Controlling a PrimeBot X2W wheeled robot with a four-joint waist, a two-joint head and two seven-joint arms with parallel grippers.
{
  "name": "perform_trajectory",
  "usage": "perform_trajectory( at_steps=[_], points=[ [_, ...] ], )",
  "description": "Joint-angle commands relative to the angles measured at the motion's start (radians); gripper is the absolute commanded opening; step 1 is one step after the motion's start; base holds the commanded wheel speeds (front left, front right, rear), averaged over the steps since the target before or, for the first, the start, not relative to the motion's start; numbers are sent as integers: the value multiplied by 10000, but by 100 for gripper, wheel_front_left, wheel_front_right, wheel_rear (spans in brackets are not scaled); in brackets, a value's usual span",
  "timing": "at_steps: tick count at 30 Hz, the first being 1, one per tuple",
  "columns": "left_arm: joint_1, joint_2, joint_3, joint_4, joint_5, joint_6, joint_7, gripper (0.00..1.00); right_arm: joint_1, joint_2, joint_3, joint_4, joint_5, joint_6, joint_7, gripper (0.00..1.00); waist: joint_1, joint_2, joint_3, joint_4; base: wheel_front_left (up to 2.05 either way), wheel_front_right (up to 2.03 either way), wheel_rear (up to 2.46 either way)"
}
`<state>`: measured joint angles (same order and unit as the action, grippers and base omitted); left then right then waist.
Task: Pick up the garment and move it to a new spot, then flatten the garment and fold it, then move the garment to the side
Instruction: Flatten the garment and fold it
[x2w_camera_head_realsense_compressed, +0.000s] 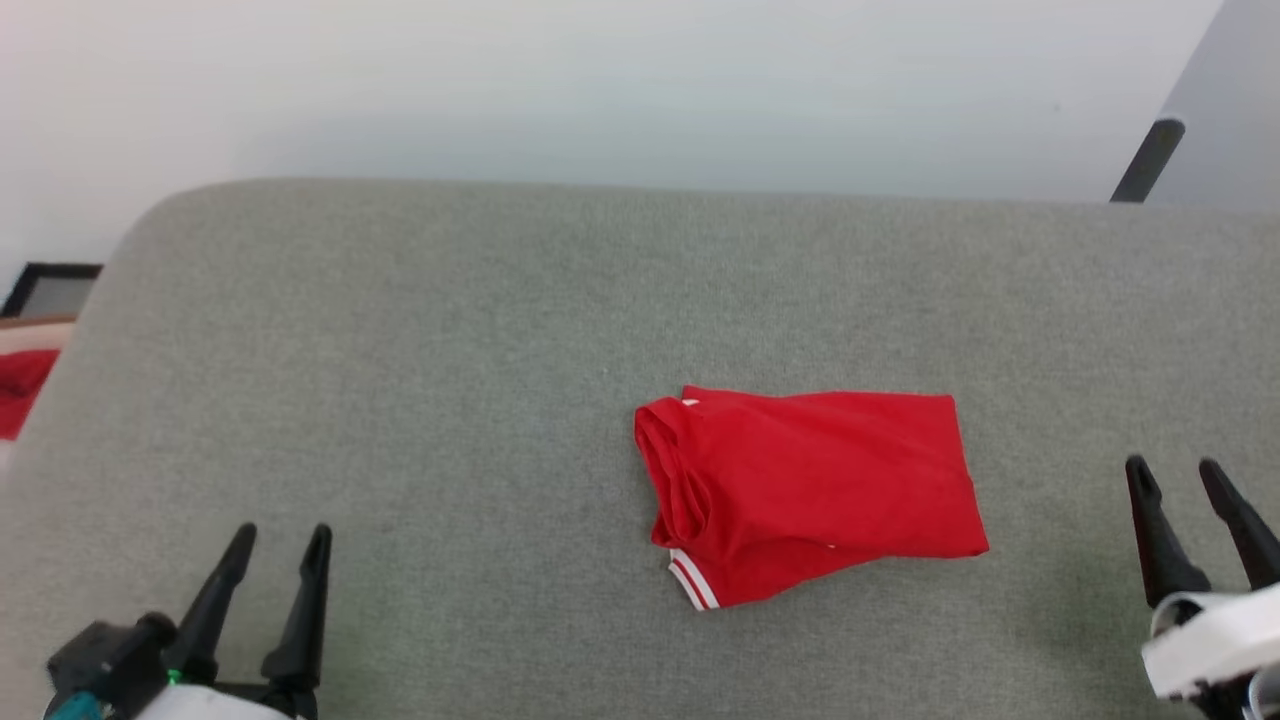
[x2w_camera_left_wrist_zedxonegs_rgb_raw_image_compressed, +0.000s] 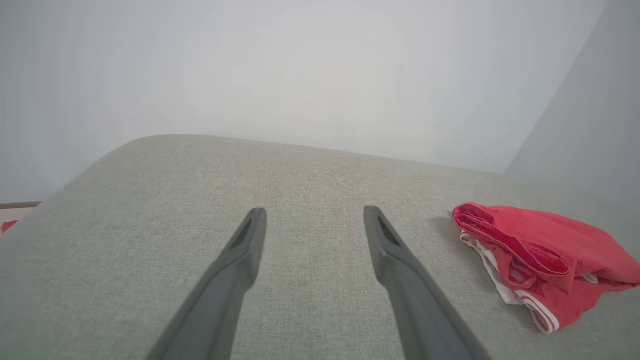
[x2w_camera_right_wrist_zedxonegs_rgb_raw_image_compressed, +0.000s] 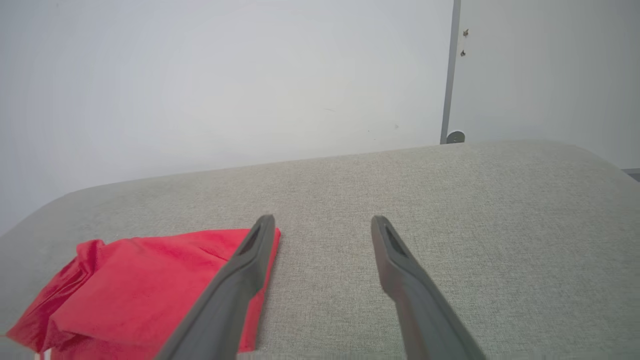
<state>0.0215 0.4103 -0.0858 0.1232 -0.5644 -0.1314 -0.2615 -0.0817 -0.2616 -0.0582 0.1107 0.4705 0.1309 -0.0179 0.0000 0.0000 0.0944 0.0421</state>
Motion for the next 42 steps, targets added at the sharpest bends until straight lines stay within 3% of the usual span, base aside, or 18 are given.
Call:
perform_trajectory(
  at_steps=[1,17,42],
  points=[
    [289,-126,171,-174,114,18,-39,100,389,-16,-113,-159,-65,-4,-95,100,0,0,-328,73,0,0,0],
    [1624,-539,651,-785,601,18,-39,100,2020,473,-284,-1342,-502,-5,-586,100,0,0,-1100,169,0,0,0],
    [1807,-552,768,-1014,759,18,-39,100,2254,816,-482,-1606,-604,-5,-557,100,0,0,-952,119,0,0,0]
  ],
)
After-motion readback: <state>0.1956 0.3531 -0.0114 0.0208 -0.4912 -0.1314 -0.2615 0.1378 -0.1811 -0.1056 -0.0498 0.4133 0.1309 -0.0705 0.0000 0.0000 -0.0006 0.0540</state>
